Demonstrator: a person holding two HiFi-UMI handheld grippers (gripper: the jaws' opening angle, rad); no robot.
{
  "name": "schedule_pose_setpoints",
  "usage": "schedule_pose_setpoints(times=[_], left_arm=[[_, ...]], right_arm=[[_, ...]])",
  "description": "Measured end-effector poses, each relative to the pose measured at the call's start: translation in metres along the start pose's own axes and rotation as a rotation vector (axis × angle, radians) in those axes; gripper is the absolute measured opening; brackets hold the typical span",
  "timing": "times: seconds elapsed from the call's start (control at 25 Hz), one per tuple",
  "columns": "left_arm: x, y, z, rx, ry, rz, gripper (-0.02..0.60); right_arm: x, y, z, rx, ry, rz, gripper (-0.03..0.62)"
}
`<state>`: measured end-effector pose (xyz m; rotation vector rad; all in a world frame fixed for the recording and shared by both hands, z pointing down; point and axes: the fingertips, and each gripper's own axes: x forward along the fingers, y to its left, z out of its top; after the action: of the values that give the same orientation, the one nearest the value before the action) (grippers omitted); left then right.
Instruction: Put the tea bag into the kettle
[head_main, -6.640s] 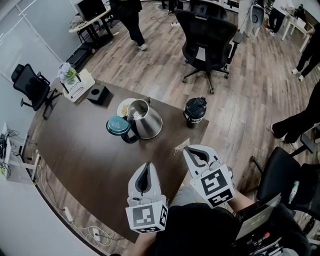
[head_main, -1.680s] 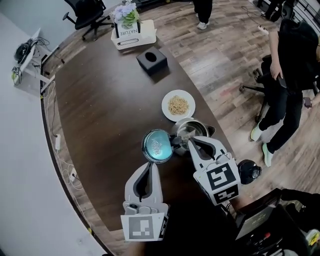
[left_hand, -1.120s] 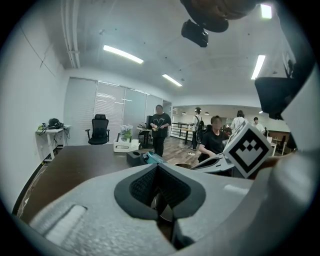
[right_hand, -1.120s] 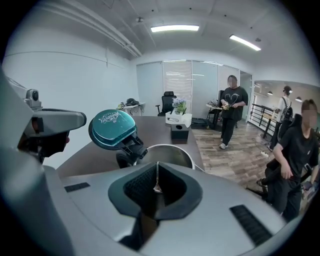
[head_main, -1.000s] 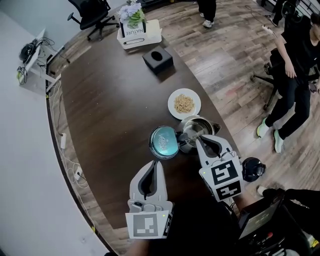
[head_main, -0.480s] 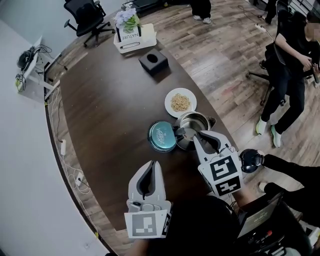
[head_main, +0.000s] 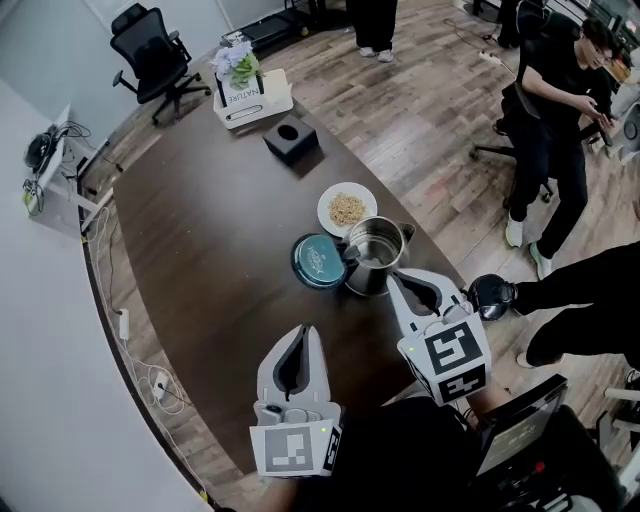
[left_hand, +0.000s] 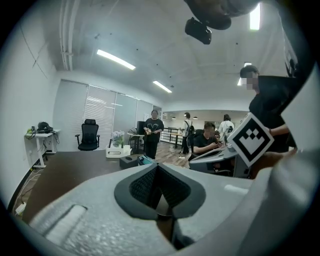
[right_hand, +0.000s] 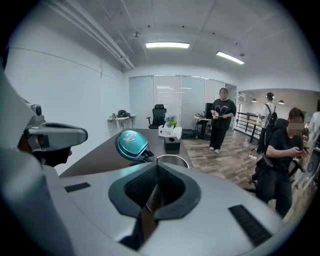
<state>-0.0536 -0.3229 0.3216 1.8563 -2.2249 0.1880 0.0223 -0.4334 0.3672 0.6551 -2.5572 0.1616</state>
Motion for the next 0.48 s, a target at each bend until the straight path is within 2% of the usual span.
schedule_pose_setpoints(times=[0.48], left_arm=[[-0.030,-0.010,-0.004,0.010,-0.050,-0.145,0.005]], right_arm=[[-0.057,0.036,-0.013,0.024,-0.022,-0.109,0.009]])
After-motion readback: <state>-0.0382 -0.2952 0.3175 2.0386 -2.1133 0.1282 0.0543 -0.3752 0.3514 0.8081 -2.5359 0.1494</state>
